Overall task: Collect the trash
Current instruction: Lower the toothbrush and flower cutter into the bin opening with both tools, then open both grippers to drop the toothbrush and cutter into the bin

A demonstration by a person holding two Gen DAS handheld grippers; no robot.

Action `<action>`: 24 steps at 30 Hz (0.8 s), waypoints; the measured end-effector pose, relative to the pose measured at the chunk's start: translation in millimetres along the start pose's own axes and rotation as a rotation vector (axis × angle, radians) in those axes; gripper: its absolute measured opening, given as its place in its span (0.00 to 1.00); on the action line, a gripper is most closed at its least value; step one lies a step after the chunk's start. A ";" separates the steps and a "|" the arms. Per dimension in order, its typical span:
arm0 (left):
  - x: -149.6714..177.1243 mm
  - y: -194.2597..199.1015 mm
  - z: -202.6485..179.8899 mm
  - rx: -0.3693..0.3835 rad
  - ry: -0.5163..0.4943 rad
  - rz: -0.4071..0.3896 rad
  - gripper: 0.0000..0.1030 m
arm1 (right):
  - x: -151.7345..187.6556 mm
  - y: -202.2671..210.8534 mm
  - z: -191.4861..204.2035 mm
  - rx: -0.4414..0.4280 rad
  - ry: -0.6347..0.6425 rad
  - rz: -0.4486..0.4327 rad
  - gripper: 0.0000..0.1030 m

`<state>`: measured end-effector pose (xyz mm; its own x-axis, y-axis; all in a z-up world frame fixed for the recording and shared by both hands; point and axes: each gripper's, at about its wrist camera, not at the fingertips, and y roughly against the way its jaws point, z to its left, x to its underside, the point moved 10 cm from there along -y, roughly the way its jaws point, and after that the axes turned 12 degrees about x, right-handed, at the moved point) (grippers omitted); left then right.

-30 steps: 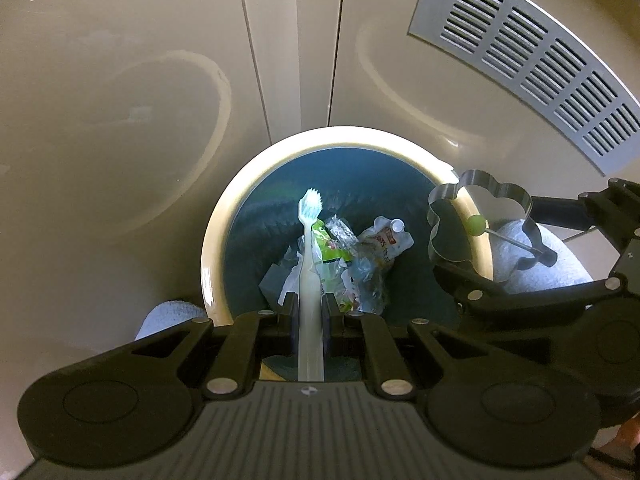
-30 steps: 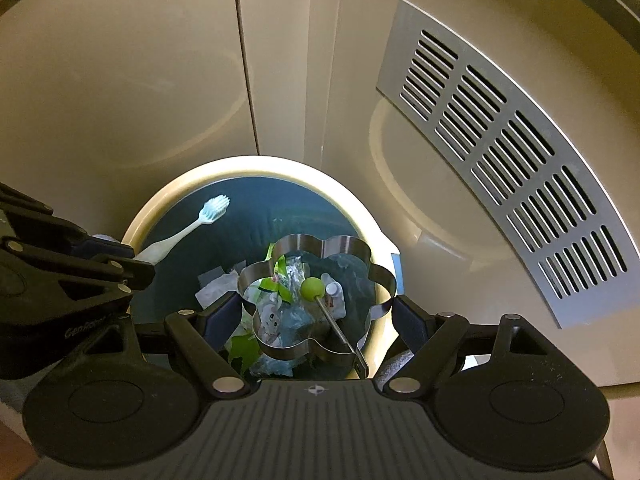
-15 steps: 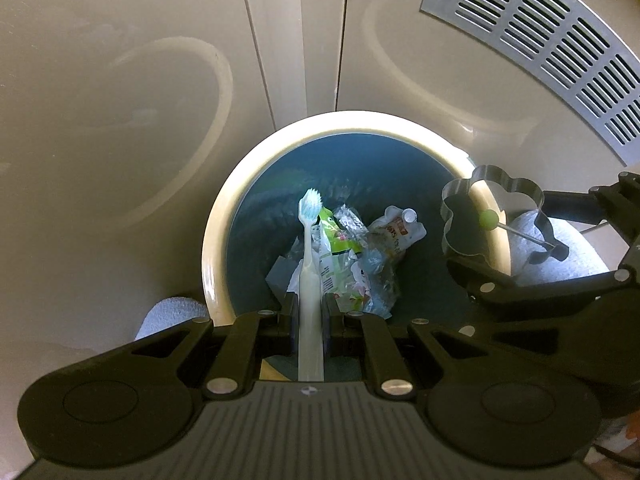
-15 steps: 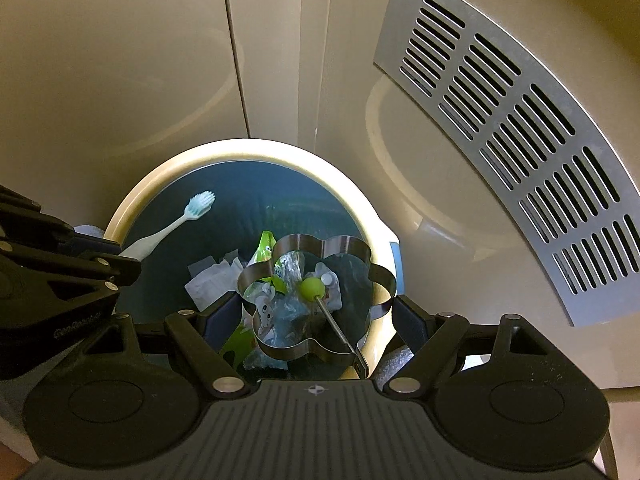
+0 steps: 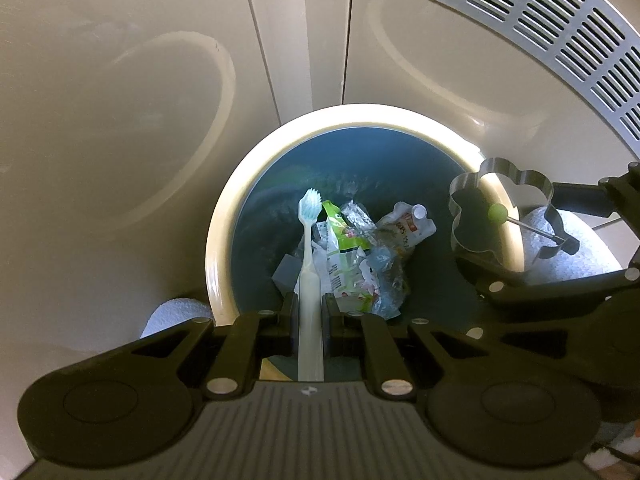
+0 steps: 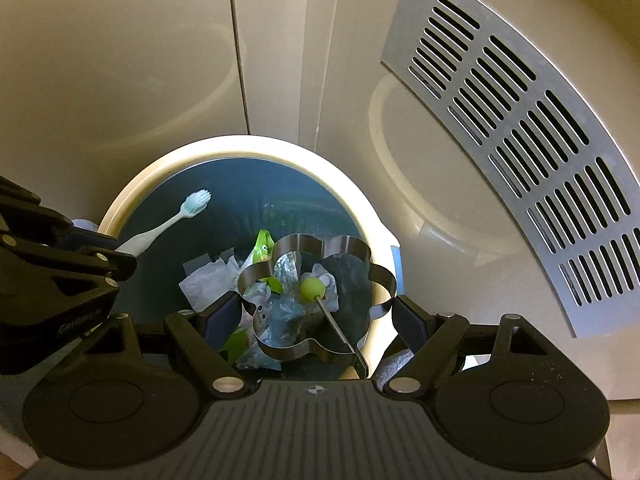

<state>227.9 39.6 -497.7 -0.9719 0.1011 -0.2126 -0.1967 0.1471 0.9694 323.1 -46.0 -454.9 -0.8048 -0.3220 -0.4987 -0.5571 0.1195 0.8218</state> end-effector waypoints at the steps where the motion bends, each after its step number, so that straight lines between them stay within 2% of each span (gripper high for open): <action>1: -0.2 -1.3 0.5 -0.001 -0.002 0.002 0.12 | 0.2 -0.8 -0.2 0.001 0.002 0.001 0.81; 7: -1.0 -11.2 2.6 0.013 -0.022 0.010 0.12 | -0.8 -6.7 -0.4 0.017 0.011 0.009 0.82; 9: -0.7 -11.7 1.6 0.021 -0.048 0.002 0.16 | -1.3 -8.8 -0.8 0.015 0.011 0.011 0.82; 11: -1.1 -9.3 2.0 0.003 -0.072 -0.015 0.51 | -1.2 -11.3 1.2 0.000 0.018 0.013 0.83; 12: -2.8 -6.2 3.8 -0.021 -0.083 -0.036 0.60 | 0.0 -12.3 1.1 0.004 0.029 0.019 0.83; 14: -6.5 0.6 11.1 -0.091 -0.108 -0.073 0.87 | 0.8 -12.5 -1.1 0.007 0.038 0.010 0.90; 17: -9.1 13.8 18.1 -0.101 -0.102 -0.120 0.96 | -2.4 -4.7 -9.7 0.005 -0.007 -0.027 0.96; 19: -8.0 22.9 19.6 -0.079 -0.083 -0.133 0.98 | -4.0 4.4 -13.5 -0.008 -0.030 -0.042 0.96; 24: 2.2 44.2 17.1 -0.047 -0.025 -0.099 1.00 | -4.9 34.0 -20.9 -0.010 -0.036 -0.093 0.98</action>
<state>219.3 63.2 -457.5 -0.9439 0.1134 -0.3102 -0.2983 0.1111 0.9480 312.4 -60.0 -418.7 -0.7568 -0.2972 -0.5821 -0.6275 0.0811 0.7744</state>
